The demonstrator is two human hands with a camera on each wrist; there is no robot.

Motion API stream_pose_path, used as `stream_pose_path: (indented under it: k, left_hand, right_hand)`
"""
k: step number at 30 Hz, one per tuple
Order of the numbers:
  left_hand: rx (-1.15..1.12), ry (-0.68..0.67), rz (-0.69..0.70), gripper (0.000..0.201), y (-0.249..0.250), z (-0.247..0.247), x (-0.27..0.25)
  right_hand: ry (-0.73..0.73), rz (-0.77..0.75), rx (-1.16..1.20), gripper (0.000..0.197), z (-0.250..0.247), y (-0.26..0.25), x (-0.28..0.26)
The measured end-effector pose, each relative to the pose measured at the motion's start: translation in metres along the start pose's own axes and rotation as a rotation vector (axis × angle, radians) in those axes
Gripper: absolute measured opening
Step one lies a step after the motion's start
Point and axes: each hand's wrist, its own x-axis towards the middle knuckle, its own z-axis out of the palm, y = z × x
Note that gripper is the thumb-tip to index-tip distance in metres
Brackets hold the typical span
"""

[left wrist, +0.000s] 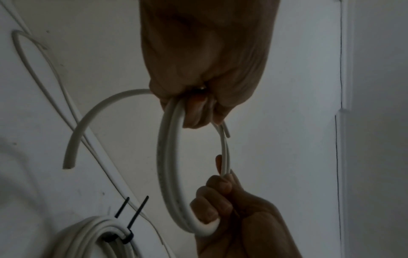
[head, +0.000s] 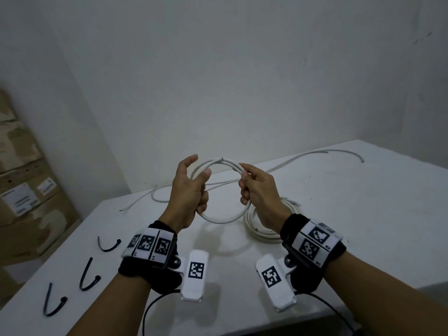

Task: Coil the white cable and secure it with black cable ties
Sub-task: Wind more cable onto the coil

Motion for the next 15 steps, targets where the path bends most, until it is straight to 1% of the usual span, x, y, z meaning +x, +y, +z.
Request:
stream_pose_path:
  k: [2,4,6,8,10,12,15]
  left_hand:
    - [0.073,-0.006,0.057,0.042,-0.004,0.001,0.000]
    - [0.151,0.017,0.086,0.044,-0.008,0.004,-0.001]
    - [0.211,0.047,0.096,0.036,-0.010,0.006,0.000]
    - [0.295,0.085,0.136,0.023,-0.010,0.006,0.001]
    - [0.413,0.108,0.185,0.023,-0.010,0.007,0.002]
    - [0.491,0.118,0.204,0.025,-0.009,0.008,0.001]
    - [0.590,0.142,0.237,0.025,-0.007,0.010,0.001]
  right_hand:
    - [-0.027,0.005,-0.005,0.027,-0.002,-0.001,0.000]
    - [-0.045,0.014,-0.003,0.027,-0.004,-0.002,0.000]
    - [-0.054,0.016,-0.012,0.025,-0.006,-0.002,0.001]
    - [-0.053,0.007,-0.040,0.024,-0.007,-0.001,0.002]
    - [-0.043,-0.006,-0.073,0.023,-0.007,-0.001,0.003]
    - [-0.036,-0.014,-0.106,0.022,-0.007,0.000,0.005]
    - [-0.070,-0.029,-0.183,0.017,-0.009,-0.001,0.006]
